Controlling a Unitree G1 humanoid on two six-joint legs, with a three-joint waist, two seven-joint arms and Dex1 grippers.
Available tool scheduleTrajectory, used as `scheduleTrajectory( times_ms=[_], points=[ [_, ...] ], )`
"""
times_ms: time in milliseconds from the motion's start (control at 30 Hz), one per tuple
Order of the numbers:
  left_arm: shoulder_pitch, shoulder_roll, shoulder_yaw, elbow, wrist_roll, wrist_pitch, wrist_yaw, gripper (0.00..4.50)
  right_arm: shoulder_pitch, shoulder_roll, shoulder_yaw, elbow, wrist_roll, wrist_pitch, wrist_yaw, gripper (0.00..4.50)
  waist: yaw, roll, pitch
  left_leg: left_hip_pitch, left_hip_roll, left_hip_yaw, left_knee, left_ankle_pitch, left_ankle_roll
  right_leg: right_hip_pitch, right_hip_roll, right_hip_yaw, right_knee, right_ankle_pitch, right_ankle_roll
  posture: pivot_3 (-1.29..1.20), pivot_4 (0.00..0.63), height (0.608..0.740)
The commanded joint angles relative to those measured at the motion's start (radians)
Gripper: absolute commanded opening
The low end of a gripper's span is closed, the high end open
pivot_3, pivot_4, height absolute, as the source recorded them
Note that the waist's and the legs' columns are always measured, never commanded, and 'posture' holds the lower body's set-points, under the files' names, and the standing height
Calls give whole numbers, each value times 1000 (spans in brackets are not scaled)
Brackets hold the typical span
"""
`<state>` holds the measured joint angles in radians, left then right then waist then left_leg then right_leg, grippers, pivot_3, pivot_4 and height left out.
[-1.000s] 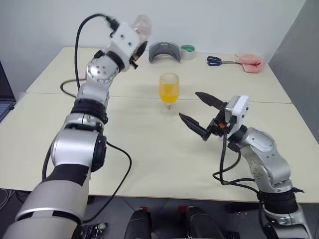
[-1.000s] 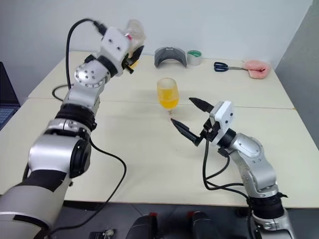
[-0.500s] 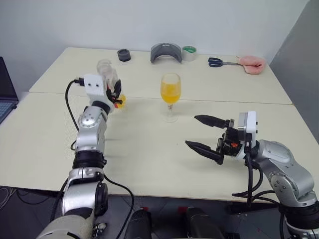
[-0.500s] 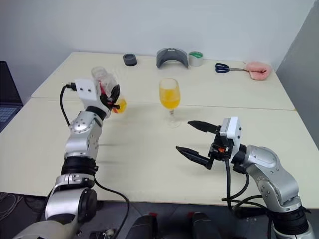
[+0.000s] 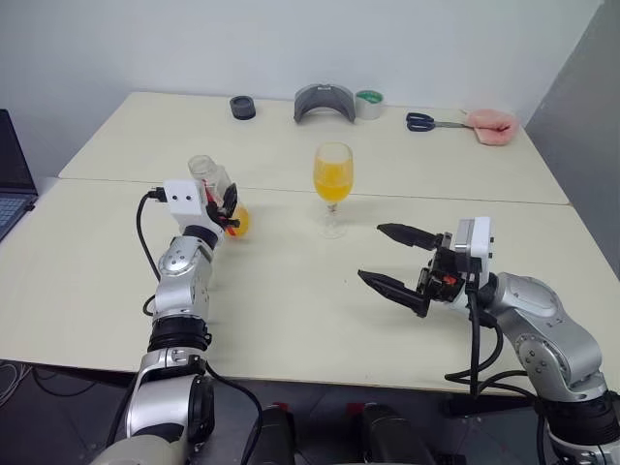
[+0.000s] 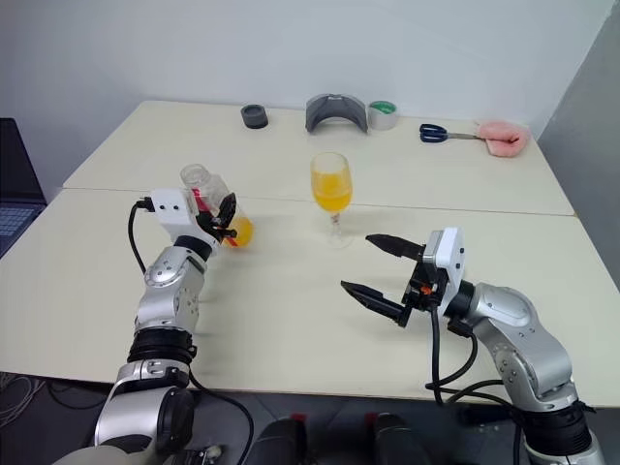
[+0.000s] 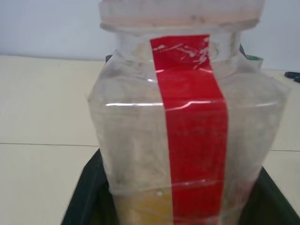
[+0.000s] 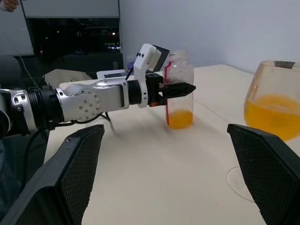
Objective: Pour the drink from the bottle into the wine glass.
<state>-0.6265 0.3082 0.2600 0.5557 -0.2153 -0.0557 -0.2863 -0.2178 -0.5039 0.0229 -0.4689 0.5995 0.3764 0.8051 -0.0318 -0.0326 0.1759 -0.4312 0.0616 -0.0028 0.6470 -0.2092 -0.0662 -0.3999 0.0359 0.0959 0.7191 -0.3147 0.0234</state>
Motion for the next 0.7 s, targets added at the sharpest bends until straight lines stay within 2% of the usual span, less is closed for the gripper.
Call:
scheduleTrajectory(
  times_ms=[33, 133, 300, 500, 600, 700],
  points=[
    [1, 11, -8, -11, 13, -20, 2, 3575, -17, 9, -8, -21, -10, -28, -8, 4500, 0, 0, 0, 0, 0, 0, 0, 0, 0, 0, 0, 0, 0, 0, 0, 0, 150, 740],
    [6, 20, -20, -15, 32, -7, 12, 4476, -8, 6, -3, -13, -26, -32, 2, 4500, 0, 0, 0, 0, 0, 0, 0, 0, 0, 0, 0, 0, 0, 0, 0, 0, 150, 740],
    [89, 26, -27, -125, 39, 54, 23, 4476, 81, -21, -28, -20, -45, -45, 16, 4500, 0, 0, -1, 0, 0, 0, -1, 0, 0, 1, 0, 0, -1, 0, 0, 0, 150, 740],
    [361, 17, -26, -523, 7, 262, 49, 4476, 228, -55, -90, -56, -96, -52, -55, 4500, -2, -1, -1, 2, 1, 0, -1, 0, 0, 2, 0, 0, -1, 0, 0, 0, 150, 740],
    [494, 13, -18, -724, -18, 374, 66, 4476, 262, -23, -136, -61, -146, -31, -181, 4500, -3, -1, -1, 7, 1, 0, -2, 0, 0, 7, 0, 1, -2, 0, 0, 0, 150, 740],
    [597, 10, -17, -869, -27, 451, 84, 4476, 267, 53, -182, -59, -213, 33, -388, 4500, -2, -1, -1, 14, 1, 0, -3, 0, 0, 14, 0, 1, -3, -3, 5, 0, 150, 740]
  ],
)
